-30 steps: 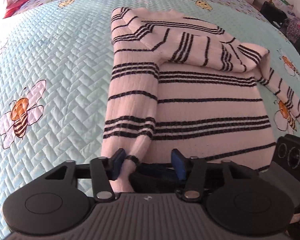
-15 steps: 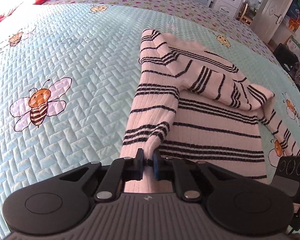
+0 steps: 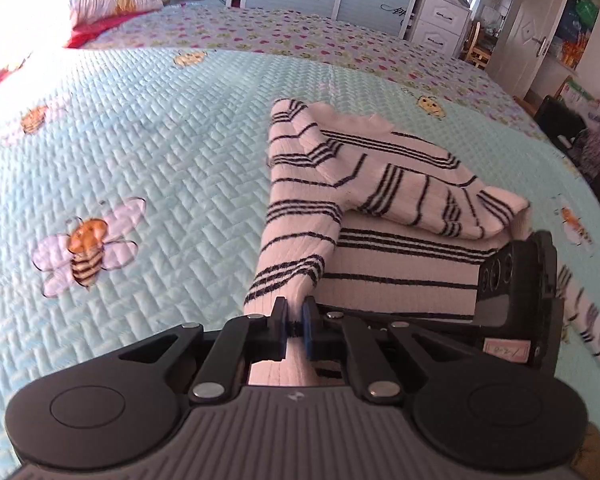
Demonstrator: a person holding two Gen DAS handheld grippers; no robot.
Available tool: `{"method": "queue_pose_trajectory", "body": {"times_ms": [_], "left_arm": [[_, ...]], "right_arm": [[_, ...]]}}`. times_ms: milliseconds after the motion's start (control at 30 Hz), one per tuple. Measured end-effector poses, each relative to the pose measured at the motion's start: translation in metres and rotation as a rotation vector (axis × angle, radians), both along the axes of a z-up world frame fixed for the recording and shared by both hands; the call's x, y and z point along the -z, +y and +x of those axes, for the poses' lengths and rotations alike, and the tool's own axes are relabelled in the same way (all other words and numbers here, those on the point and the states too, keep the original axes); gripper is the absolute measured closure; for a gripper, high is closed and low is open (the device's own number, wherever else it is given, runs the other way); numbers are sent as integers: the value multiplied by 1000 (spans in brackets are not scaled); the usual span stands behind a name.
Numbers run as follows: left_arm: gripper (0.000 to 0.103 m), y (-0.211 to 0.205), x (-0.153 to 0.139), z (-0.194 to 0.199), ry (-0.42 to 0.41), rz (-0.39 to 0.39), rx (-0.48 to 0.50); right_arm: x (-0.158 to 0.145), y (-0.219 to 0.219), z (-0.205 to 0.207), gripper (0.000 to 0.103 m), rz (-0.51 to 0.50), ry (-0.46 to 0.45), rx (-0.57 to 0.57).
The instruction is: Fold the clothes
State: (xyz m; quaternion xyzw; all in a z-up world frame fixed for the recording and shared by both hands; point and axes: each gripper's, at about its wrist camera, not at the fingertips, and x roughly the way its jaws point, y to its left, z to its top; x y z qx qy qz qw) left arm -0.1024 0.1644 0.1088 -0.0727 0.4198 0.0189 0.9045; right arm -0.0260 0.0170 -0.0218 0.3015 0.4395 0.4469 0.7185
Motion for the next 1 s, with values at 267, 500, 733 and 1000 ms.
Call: {"method": "queue_pose_trajectory", "body": {"times_ms": [267, 500, 733, 1000], "left_arm": [[96, 16, 9, 2, 15, -66, -45], [96, 16, 7, 2, 4, -81, -41], [96, 12, 4, 2, -17, -87, -21], [96, 4, 14, 8, 13, -55, 14]], "right_arm": [[19, -23, 3, 86, 150, 152, 59], [13, -37, 2, 86, 62, 196, 152], [18, -2, 24, 84, 119, 168, 89], [26, -6, 29, 86, 185, 222, 117]]}}
